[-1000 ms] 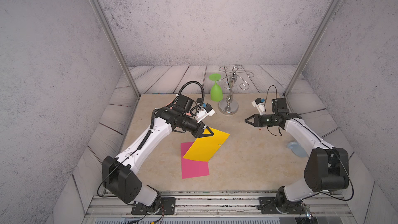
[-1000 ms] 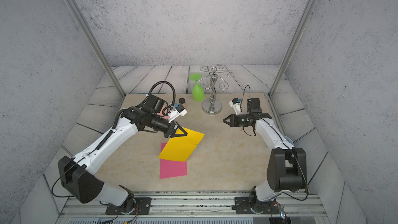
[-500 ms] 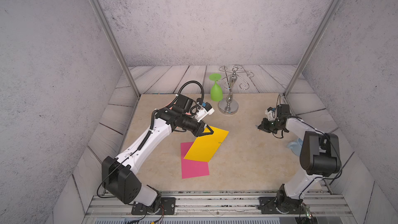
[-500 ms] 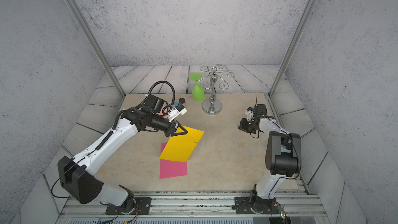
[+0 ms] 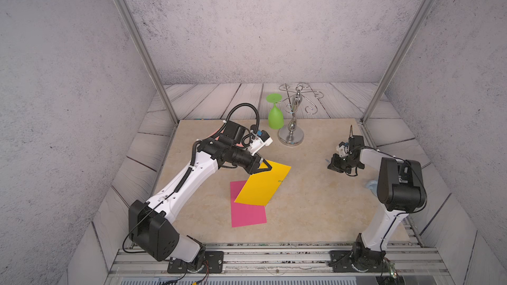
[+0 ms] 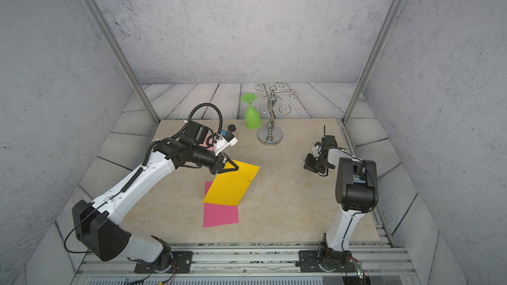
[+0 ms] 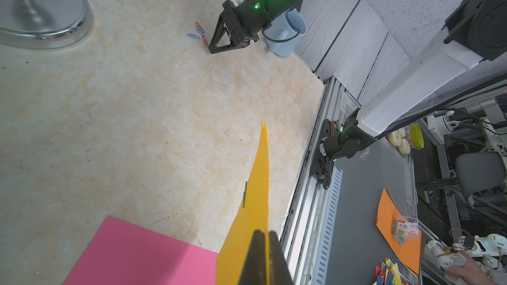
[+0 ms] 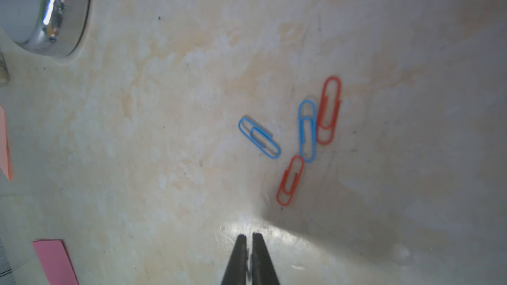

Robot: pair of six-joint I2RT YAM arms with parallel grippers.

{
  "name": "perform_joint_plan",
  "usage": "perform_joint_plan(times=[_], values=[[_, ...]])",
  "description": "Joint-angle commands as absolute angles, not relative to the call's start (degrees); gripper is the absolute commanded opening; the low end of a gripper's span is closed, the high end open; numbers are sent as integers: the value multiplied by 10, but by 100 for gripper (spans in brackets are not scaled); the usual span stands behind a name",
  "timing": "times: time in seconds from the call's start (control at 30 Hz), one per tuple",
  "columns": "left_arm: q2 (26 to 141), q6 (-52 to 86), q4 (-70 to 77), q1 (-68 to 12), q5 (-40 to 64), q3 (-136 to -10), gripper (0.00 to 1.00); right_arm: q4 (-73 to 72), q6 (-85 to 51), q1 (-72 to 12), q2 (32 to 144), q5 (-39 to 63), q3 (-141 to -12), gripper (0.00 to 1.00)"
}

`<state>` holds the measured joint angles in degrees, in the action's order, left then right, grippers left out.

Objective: Unclip the paperclips from the documents
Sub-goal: Place the paper clip at the center of the board.

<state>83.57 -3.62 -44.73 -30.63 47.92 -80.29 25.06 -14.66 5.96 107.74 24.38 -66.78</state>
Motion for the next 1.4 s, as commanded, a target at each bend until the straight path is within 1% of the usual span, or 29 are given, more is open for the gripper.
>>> perform_joint_plan(times=[0.0, 0.07, 0.1, 0.2, 0.3, 0.4, 0.5, 0.7, 0.87, 0.97, 1.03, 1.2, 1.37], values=[[818, -39, -449, -307, 476, -796, 0, 266, -152, 63, 1099, 222, -687, 14], [816, -39, -449, -306, 475, -796, 0, 271, -151, 62, 1097, 219, -688, 20], [816, -39, -449, -306, 475, -796, 0, 272, -151, 62, 1095, 217, -687, 22], [815, -37, -447, -306, 473, -797, 0, 276, -149, 62, 1086, 209, -686, 25], [816, -34, -443, -307, 473, -797, 0, 280, -147, 62, 1069, 213, -685, 26], [815, -29, -435, -306, 469, -797, 0, 286, -146, 60, 1041, 234, -682, 32], [815, -23, -423, -305, 465, -795, 0, 290, -141, 56, 1002, 263, -673, 42], [814, 7, -367, -295, 462, -793, 0, 269, -130, 30, 898, 355, -627, 62], [824, 20, -340, -291, 478, -806, 0, 186, -114, -7, 784, 476, -555, 75], [832, 24, -324, -291, 492, -814, 0, 119, -114, -46, 725, 536, -527, 83], [838, 30, -307, -291, 507, -818, 0, 86, -114, -68, 706, 576, -523, 86], [850, 46, -271, -291, 543, -836, 0, 28, -131, -87, 700, 641, -525, 86], [865, 58, -253, -291, 581, -853, 0, 25, -102, -122, 693, 642, -532, 88]])
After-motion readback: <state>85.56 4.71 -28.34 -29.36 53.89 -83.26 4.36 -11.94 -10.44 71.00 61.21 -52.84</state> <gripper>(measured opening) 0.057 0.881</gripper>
